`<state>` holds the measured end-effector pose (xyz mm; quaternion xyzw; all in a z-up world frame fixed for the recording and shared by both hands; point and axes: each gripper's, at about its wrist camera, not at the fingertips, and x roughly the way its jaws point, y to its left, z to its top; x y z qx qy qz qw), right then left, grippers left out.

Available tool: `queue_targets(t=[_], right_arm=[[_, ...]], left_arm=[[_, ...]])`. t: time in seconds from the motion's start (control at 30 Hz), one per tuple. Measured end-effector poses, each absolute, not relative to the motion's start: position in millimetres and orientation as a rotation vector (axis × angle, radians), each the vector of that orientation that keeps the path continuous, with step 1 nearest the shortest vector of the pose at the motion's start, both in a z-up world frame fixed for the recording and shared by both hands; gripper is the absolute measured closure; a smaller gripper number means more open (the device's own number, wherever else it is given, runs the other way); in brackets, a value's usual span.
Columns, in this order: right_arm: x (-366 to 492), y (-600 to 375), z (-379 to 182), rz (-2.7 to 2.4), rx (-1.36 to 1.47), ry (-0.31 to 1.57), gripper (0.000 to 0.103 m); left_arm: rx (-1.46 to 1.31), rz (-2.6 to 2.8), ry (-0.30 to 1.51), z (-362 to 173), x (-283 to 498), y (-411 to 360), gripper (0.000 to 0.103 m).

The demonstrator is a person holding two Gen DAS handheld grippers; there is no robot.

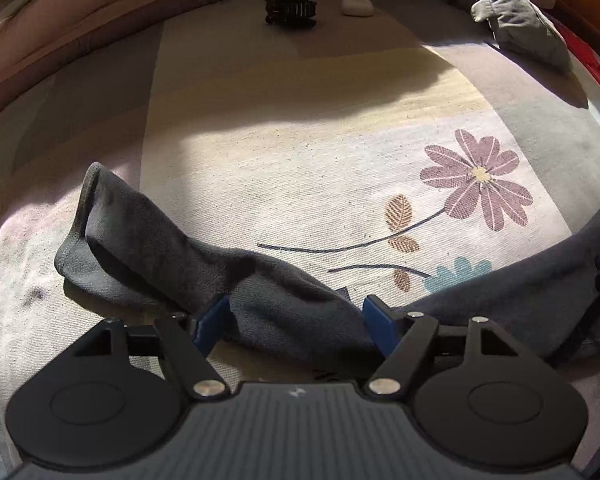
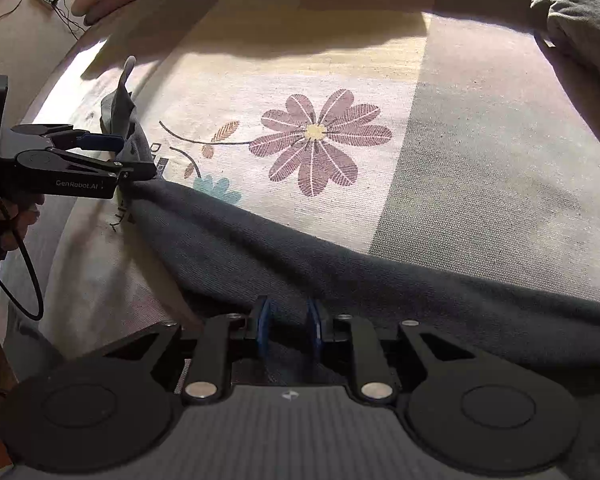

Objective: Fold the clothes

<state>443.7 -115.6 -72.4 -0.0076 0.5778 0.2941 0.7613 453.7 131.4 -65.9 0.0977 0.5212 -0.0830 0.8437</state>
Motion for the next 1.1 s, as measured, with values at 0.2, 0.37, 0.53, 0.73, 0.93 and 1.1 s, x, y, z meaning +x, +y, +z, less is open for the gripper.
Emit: queue_targets(t=[0.2, 0.37, 0.53, 0.73, 0.93, 1.1], right_arm=[[480.1, -101.6, -60.2, 0.687, -0.067, 1.134, 0.070], [489.3, -86.7, -96.9, 0.777, -0.122, 1.227, 0.068], [456.0, -80.7, -90.8, 0.810, -0.292, 1.174, 0.067], [420.1, -78.3, -75.5, 0.848, -0.358, 1.110, 0.065], [411.2, -90.2, -75.2, 0.884, -0.276, 1.186, 0.066], [417.5, -106.2, -64.6, 0.890, -0.269, 1.179, 0.066]], left_arm=[[0.252, -0.197, 1.090, -60.2, 449.1, 125.3, 0.030], [0.320, -0.276, 1.065, -52.2, 440.2, 112.5, 0.030], [0.438, -0.368, 0.975, -46.9, 440.3, 90.2, 0.030], [0.405, -0.515, 0.952, -49.8, 457.9, 55.9, 0.036], [0.406, -0.591, 1.055, -71.3, 442.9, 46.0, 0.047], [0.386, -0.576, 1.083, -71.8, 432.4, 57.9, 0.048]])
